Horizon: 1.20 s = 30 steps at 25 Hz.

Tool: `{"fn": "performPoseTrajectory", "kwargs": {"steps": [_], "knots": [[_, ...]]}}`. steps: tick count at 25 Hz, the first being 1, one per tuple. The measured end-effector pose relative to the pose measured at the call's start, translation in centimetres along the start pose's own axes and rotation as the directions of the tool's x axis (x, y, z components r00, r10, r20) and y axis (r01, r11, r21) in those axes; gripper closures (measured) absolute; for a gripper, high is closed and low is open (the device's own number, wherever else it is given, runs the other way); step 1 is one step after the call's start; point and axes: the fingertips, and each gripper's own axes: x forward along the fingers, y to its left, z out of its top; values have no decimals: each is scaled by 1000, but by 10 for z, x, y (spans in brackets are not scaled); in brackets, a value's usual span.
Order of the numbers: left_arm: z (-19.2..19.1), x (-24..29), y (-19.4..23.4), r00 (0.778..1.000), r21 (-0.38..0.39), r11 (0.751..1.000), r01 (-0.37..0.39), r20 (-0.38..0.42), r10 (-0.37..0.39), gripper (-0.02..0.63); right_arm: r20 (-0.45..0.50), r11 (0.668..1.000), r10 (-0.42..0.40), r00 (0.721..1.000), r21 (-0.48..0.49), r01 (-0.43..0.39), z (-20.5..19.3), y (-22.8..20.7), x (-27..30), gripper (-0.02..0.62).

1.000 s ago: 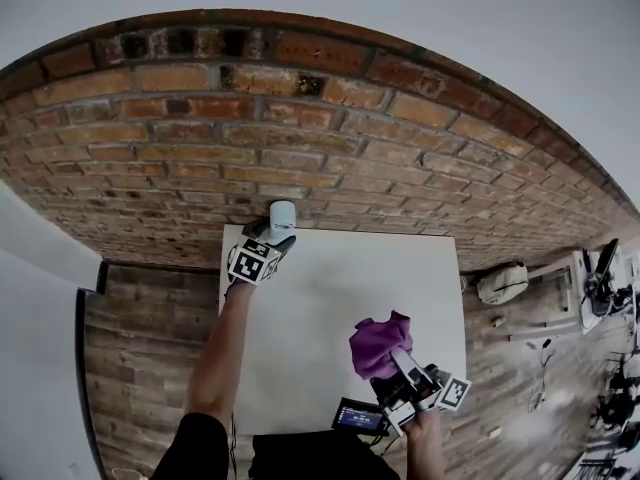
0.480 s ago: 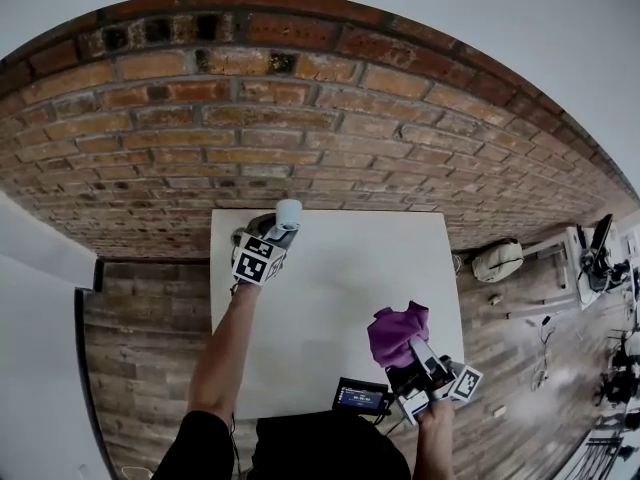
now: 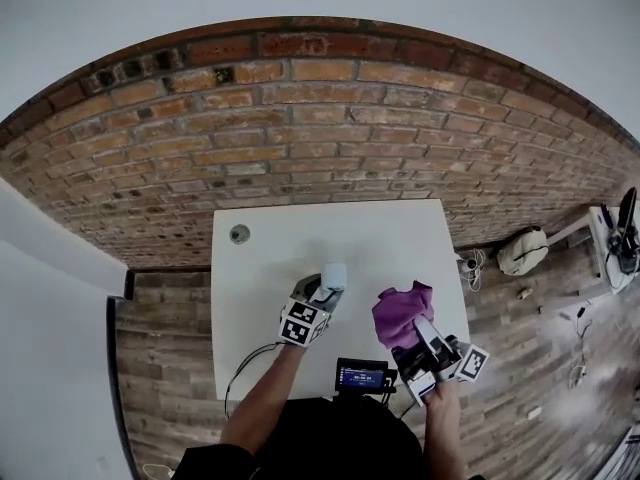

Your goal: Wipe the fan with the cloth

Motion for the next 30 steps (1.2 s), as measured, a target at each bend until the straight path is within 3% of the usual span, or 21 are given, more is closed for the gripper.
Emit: {"fn": "performPoseTrajectory", "kwargs": {"steps": [6, 9, 16, 20, 23, 26, 28, 30], "knots": [[-28, 7, -72, 997, 1, 997, -83, 7, 83, 408, -7, 998, 14, 1000, 55, -14, 31, -1, -63, 502], [-43, 11, -83, 995, 37, 994, -99, -23, 100, 408, -24, 996, 16, 1000, 83, -14, 37, -8, -83, 502], [-50, -4, -93, 991, 7, 991, -133, -31, 133, 405, -74, 995, 10, 997, 96, -3, 30, -24, -98, 502], [-52, -44, -73, 982, -37, 982, -185, -33, 184, 376, -181, 998, -54, 982, 27, 60, 11, -49, -80, 502], [-20, -75, -59, 974, -58, 973, -222, 22, 224, 379, -264, 988, -131, 956, -110, 105, 7, -58, -51, 502], [24, -74, -74, 988, 54, 987, -152, 3, 152, 490, -313, 963, -179, 933, -249, 101, 2, -70, -11, 502], [35, -61, -90, 992, 132, 987, -95, -76, 106, 494, -362, 944, -237, 902, -304, 126, -11, -93, 8, 502], [30, -49, -101, 979, 205, 977, -58, -182, 97, 514, -425, 932, -275, 863, -337, 131, -30, -114, 19, 502]]}}
